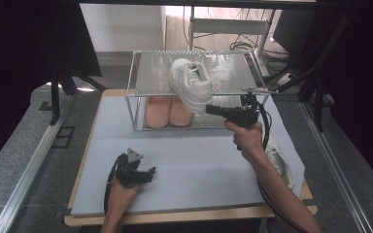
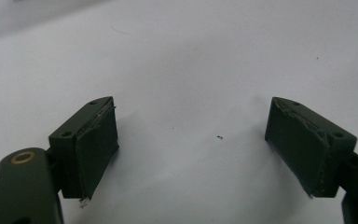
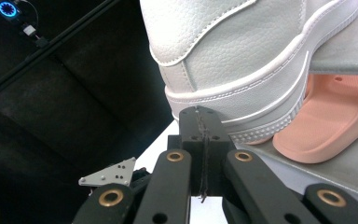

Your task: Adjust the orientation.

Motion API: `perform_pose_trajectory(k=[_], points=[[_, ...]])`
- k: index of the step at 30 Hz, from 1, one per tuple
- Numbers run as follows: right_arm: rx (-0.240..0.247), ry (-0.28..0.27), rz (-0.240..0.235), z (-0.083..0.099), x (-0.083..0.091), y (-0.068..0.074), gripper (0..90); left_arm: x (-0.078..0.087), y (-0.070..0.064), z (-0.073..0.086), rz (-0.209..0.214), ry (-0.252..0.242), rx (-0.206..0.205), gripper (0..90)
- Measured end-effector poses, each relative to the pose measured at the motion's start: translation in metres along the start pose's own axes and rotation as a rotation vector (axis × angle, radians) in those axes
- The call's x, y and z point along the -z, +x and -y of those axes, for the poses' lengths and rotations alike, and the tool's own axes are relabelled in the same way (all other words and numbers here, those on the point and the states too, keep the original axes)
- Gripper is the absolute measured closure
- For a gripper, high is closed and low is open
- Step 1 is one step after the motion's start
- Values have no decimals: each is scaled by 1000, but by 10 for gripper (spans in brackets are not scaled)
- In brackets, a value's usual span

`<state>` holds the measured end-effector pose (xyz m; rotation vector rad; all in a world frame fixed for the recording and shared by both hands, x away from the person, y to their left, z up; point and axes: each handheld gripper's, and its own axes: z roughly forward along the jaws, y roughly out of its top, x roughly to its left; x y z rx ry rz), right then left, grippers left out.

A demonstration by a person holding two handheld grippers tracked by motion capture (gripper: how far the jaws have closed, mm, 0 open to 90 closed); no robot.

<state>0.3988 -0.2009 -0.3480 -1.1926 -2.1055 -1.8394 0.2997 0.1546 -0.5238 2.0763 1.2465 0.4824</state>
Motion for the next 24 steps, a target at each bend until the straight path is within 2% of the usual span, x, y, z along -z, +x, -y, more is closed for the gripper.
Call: perform_pose_trajectory(k=[11, 24], points=[[7, 18, 6, -7, -36, -3, 900, 0, 0, 0, -1, 0, 0, 171], [7, 31, 9, -18, -71, -6, 900, 0, 0, 0, 0, 0, -1, 171]])
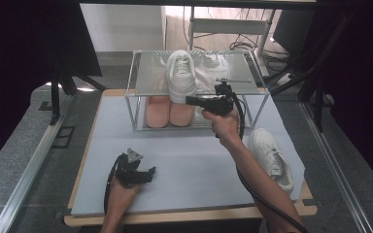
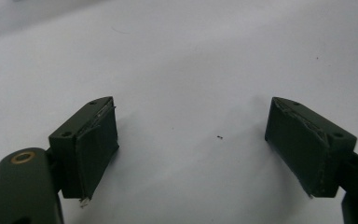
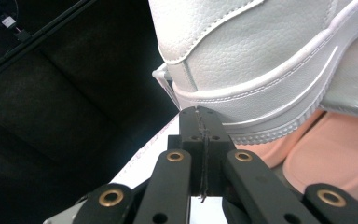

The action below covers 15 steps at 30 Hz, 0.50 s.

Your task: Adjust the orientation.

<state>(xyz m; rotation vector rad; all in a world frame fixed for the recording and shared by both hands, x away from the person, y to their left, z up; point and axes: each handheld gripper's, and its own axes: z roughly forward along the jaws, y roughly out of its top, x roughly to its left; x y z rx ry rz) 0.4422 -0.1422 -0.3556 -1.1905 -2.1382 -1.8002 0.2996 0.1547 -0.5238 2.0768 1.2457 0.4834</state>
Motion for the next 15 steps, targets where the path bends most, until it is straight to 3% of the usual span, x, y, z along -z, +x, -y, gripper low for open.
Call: perform_pose_trajectory(k=[10, 15], points=[[12, 16, -19, -5, -29, 2, 900, 0, 0, 0, -1, -4, 3, 171], [22, 11, -5, -7, -29, 3, 900, 0, 0, 0, -1, -1, -2, 172]])
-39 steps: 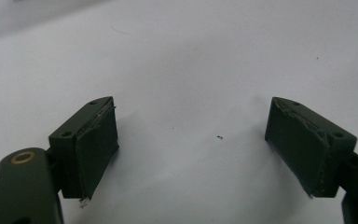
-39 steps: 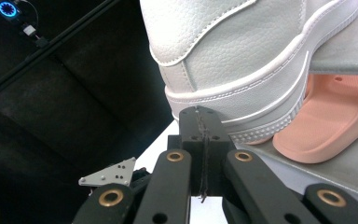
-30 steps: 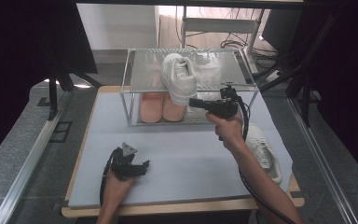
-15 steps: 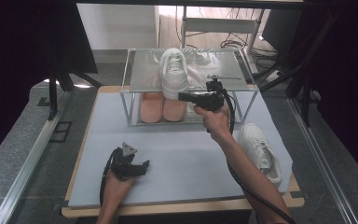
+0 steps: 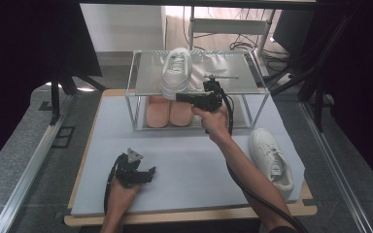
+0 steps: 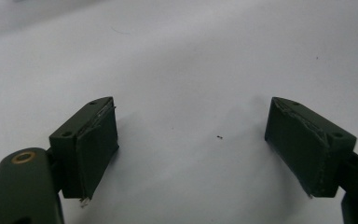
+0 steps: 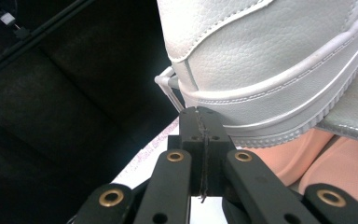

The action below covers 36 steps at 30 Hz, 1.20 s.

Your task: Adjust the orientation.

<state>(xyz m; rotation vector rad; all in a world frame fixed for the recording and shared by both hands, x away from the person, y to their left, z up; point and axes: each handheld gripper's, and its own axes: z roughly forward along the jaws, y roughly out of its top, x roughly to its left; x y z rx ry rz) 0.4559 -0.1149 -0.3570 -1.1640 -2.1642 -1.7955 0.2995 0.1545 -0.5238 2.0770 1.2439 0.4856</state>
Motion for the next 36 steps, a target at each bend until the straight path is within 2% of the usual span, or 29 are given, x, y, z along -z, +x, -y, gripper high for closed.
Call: perform_pose_trajectory(k=[5, 11, 17, 25, 29, 32, 36], points=[[20, -1, 49, -2, 3, 2, 900, 0, 0, 0, -1, 0, -1, 173], [4, -13, 83, -5, 15, -10, 900, 0, 0, 0, 0, 0, -1, 173], [-5, -28, 80, -5, 15, -12, 900, 0, 0, 0, 0, 0, -1, 173], [24, -3, 73, -8, -8, -4, 900, 0, 0, 0, 0, 0, -1, 173], [24, 10, 58, -6, -6, -5, 900, 0, 0, 0, 1, 0, 0, 173], [38, 20, 94, -3, -3, -4, 900, 0, 0, 0, 0, 0, -1, 173], [36, 26, 95, 1, 2, -8, 879, 0, 0, 0, 0, 0, -1, 173]])
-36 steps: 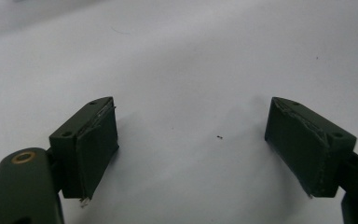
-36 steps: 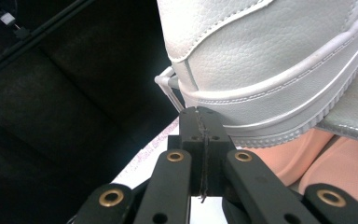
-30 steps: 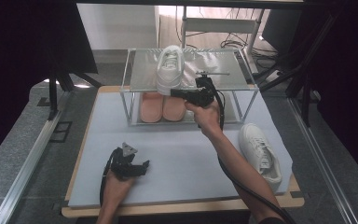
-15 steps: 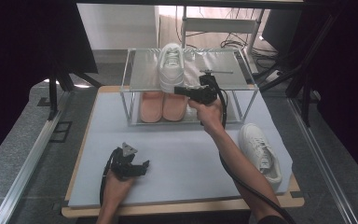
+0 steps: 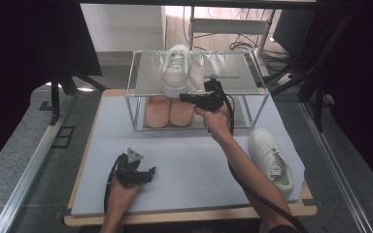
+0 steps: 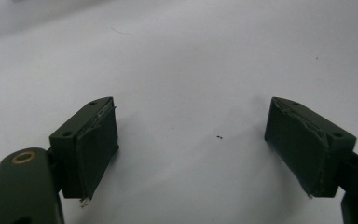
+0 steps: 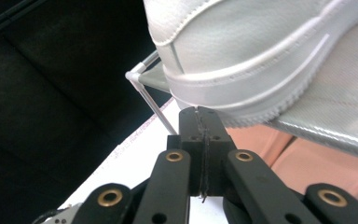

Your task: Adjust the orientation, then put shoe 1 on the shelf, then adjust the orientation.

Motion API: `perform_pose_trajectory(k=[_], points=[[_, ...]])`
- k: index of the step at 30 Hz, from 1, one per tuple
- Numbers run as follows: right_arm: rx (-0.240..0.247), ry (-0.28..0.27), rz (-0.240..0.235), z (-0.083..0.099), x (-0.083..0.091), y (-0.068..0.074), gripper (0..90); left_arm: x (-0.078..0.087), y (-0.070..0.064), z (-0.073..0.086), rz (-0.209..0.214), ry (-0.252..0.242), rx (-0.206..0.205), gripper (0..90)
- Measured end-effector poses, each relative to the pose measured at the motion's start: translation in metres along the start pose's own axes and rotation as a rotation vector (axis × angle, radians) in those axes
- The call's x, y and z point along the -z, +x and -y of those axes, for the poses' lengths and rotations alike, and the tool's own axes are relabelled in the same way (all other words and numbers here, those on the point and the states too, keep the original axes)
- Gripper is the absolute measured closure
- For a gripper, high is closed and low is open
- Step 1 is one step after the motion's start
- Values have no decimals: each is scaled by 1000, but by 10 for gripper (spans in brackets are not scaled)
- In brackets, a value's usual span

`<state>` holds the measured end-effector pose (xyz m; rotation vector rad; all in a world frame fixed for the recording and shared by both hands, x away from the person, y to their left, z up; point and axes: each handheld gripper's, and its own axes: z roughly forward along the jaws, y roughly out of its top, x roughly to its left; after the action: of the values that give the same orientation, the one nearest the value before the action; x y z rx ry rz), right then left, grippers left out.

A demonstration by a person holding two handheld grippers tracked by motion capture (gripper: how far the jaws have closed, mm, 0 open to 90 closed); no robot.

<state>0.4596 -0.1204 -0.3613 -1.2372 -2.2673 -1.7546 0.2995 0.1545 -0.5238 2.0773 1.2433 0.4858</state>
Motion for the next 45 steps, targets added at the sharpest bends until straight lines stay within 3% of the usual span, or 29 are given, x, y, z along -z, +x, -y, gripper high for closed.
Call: perform_pose_trajectory(k=[6, 15, 23, 32, 45], points=[[63, 24, 39, 8, 7, 3, 799, 0, 0, 0, 0, 0, 0, 173], [208, 91, 126, 23, 15, 13, 619, 0, 0, 0, -1, 1, -2, 173], [308, 144, 140, 42, 19, 17, 446, 0, 0, 0, -3, 2, -3, 174], [360, 201, 162, 63, 34, 15, 341, 0, 0, 0, -1, 1, -2, 173], [379, 233, 209, 90, 65, 10, 334, 0, 0, 0, -2, 1, -1, 173]])
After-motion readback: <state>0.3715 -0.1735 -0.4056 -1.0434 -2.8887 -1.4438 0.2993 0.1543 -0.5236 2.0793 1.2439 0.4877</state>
